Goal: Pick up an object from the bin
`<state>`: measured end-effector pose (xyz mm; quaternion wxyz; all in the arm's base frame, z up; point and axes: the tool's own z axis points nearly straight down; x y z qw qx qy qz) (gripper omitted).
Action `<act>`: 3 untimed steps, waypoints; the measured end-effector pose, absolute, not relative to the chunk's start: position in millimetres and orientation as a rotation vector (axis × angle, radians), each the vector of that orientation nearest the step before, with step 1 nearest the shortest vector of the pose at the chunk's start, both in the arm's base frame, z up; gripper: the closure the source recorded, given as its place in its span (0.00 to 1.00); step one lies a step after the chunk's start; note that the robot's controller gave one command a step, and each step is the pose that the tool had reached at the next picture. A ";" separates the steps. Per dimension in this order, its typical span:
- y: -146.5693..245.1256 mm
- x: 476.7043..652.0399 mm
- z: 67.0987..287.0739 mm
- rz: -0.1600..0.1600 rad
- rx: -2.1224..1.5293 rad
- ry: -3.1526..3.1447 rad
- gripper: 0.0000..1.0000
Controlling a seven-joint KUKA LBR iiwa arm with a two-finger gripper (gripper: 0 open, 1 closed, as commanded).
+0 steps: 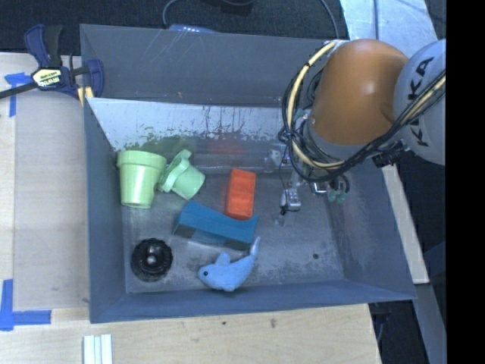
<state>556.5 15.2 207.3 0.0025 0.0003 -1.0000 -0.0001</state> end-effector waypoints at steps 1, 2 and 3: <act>15.3 557.8 212.0 -0.001 0.001 -3.145 0.00; 19.6 562.7 171.6 -0.001 0.012 -3.150 0.00; 24.5 575.4 127.3 -0.001 0.040 -3.146 1.00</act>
Offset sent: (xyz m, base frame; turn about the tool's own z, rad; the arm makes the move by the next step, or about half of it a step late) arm 0.0051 0.0086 -0.0681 -0.0121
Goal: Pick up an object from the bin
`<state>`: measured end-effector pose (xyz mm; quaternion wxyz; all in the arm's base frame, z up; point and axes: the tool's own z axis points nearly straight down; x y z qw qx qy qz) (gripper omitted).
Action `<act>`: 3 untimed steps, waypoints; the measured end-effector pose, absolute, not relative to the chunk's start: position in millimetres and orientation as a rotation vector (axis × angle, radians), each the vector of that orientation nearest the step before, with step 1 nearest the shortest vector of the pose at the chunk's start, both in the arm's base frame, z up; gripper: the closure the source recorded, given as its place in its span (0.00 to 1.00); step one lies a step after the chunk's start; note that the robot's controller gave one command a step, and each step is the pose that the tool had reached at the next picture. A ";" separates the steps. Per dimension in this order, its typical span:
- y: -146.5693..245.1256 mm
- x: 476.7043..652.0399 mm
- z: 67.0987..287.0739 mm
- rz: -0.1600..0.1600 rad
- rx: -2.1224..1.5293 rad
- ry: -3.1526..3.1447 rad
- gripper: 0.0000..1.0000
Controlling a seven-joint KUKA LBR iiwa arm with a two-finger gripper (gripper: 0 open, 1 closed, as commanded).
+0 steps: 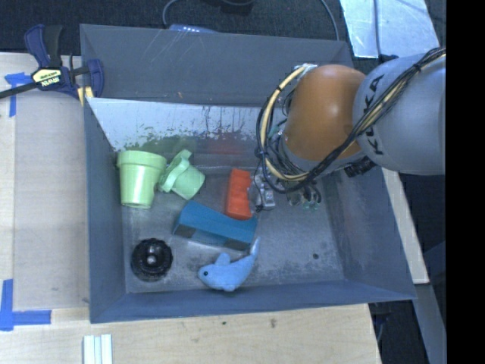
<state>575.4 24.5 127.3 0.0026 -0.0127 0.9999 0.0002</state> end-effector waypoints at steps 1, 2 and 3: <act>24.5 575.4 127.3 0.001 -0.039 3.136 0.00; 24.5 575.4 127.3 0.001 -0.039 3.136 0.00; 61.4 588.2 120.7 -0.001 -0.013 3.132 0.00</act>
Offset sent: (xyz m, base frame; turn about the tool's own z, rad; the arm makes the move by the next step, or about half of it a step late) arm 0.0000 0.0000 0.0000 0.0000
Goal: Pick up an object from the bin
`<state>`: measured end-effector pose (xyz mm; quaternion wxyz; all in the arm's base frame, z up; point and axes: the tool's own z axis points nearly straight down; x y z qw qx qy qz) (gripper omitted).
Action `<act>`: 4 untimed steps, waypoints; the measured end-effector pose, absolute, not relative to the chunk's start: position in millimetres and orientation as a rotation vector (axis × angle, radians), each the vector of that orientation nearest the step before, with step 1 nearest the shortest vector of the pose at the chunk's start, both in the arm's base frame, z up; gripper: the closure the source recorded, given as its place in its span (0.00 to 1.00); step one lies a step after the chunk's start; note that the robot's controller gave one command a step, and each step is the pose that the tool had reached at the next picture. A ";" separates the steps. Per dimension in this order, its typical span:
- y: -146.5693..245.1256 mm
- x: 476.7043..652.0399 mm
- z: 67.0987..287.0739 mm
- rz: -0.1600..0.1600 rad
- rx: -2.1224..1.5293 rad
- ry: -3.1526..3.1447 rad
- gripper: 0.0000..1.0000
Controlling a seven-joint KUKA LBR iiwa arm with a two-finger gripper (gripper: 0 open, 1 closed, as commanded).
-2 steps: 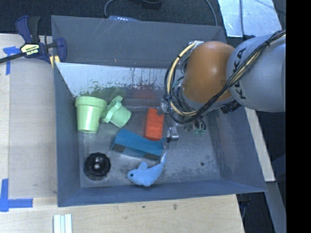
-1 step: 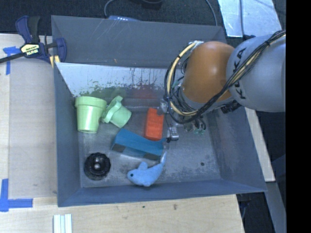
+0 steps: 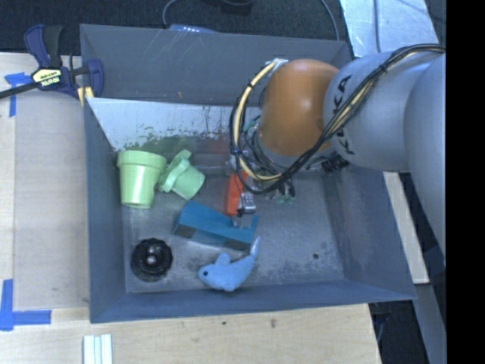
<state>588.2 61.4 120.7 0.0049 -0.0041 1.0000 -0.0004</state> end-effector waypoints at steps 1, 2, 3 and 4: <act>79.0 611.5 111.4 0.005 -0.214 3.124 0.00; 31.0 604.8 114.0 0.000 -0.269 3.119 0.00; 5.9 620.2 108.8 0.001 -0.114 3.125 0.00; 23.5 615.3 96.0 0.001 -0.040 3.126 0.00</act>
Offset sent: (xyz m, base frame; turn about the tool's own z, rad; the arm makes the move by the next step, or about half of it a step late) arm 0.0112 -0.0495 -0.0052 -0.1592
